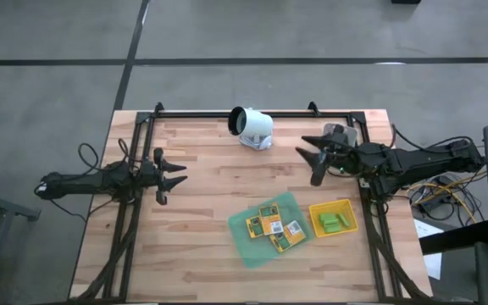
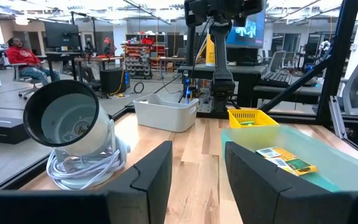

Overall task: Pick & Place School Supplies
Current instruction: Return to Home Position

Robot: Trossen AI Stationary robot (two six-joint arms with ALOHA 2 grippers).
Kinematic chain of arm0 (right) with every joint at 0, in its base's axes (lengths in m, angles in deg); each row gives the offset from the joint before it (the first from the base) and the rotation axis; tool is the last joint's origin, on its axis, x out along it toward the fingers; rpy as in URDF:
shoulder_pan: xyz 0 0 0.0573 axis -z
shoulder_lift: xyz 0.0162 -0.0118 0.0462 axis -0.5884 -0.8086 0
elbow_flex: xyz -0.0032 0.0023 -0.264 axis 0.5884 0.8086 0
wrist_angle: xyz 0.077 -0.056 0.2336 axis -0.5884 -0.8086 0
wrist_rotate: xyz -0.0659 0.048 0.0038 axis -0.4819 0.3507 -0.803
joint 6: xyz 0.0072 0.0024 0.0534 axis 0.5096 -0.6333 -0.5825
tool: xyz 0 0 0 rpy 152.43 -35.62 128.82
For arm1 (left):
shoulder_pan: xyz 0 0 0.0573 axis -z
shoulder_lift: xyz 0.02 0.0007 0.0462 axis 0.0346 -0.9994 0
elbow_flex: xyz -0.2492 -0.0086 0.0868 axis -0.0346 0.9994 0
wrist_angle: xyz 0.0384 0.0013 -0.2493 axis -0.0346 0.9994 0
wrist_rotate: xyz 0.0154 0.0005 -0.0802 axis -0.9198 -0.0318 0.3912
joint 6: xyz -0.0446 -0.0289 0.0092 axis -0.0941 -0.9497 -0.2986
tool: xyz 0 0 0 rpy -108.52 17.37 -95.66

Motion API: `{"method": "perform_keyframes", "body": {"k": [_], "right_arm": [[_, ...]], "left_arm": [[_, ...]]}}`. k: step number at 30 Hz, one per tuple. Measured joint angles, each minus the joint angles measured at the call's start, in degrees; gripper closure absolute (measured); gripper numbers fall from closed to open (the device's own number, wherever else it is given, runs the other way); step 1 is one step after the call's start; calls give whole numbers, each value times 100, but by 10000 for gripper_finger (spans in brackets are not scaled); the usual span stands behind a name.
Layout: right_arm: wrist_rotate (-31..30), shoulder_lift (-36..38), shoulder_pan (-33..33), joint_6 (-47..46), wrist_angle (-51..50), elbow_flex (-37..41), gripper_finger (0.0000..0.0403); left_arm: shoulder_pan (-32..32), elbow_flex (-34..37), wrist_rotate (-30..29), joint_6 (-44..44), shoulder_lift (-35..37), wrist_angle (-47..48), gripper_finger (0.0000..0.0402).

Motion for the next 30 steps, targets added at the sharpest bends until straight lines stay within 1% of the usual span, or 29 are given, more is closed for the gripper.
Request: {"method": "perform_keyframes", "body": {"k": [4, 8, 11, 16, 21, 23, 30], "right_arm": [[-330, 306, 0, -89, -396, 5, 199], [-335, 634, -11, -381, -764, 107, 199], [-348, 873, -89, -469, -820, 296, 199], [-364, 1346, -288, -520, -599, 805, 199], [-826, 1842, -506, -641, -260, 1382, 199], [-925, 2046, -568, -633, -59, 1635, 199], [-940, 2879, -651, -628, 339, 2425, 199]], "left_arm": [[-2, 0, 0, 0, 0, 0, 248], [-2, 0, 0, 0, 0, -2, 248], [0, 0, 0, 0, 0, -2, 248], [0, 0, 0, 0, 0, -2, 248], [-1, 0, 0, 0, 0, -4, 248], [-1, 0, 0, 0, 0, -4, 248], [0, 0, 0, 0, 0, -4, 248]]}}
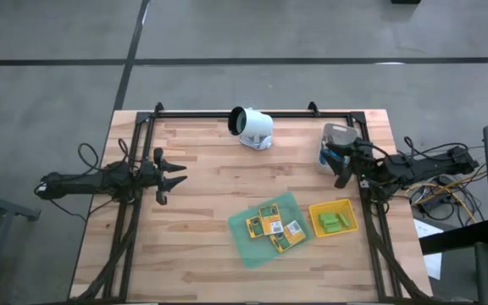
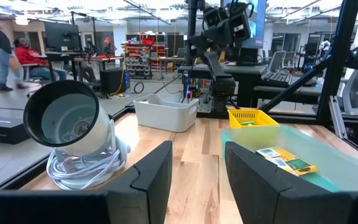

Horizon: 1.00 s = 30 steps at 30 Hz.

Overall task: Pick & Place School Supplies
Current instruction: Return to Home Position

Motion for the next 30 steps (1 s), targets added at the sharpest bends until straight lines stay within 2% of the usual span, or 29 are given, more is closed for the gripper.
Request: {"method": "perform_keyframes", "body": {"k": [17, 23, 26, 30], "right_arm": [[-4, 2118, 0, -852, 292, 1651, 199], [-229, 2099, 2, -1187, 514, 1989, 199], [-311, 2098, 2, -1428, 160, 1993, 199], [-299, 1914, 0, -1302, 89, 1993, 199]], "left_arm": [[-1, 0, 0, 0, 0, 0, 248], [-1, 0, 1, 0, 2, 1, 248], [-2, 0, 5, 0, 3, 1, 248], [-2, 0, 11, 0, 7, 0, 248]]}}
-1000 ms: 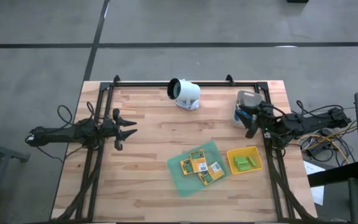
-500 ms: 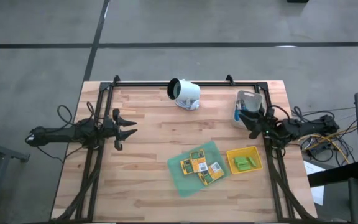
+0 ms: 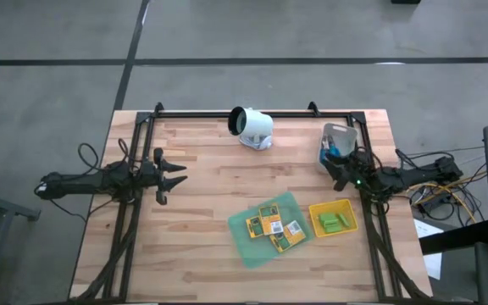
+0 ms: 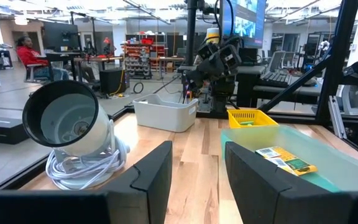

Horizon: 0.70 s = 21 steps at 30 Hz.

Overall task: Pick & Place School Supplies
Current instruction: Return to Home Position

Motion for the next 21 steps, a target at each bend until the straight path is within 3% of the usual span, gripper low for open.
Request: {"method": "perform_keyframes", "body": {"k": [11, 17, 21], "right_arm": [[-2, -392, 0, -708, 5, -2, 199], [-34, -309, 2, -549, 47, -2, 199], [-407, -185, 4, -388, 50, -2, 199]], "left_arm": [[1, 0, 2, 0, 0, 2, 248], [0, 0, 2, 0, 2, 0, 248], [1, 0, 2, 0, 2, 2, 248]]}}
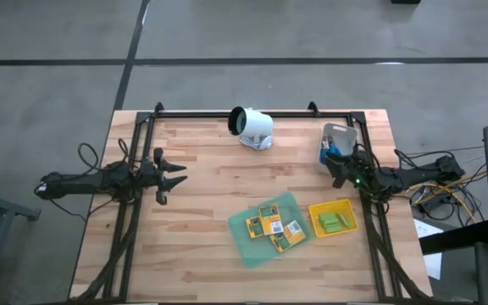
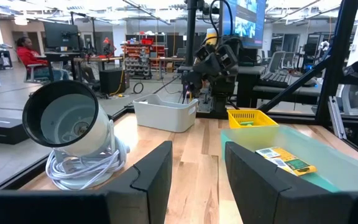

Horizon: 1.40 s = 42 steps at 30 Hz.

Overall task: Pick & Place School Supplies
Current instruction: Return to Home Position

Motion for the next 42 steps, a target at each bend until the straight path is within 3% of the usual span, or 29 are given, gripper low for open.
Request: {"method": "perform_keyframes", "body": {"k": [8, 42], "right_arm": [[-934, 217, 0, -32, -2, 0, 199], [-932, 305, -2, 94, -26, -120, 199]], "left_arm": [[0, 0, 2, 0, 0, 0, 248], [1, 0, 2, 0, 0, 0, 248]]}}
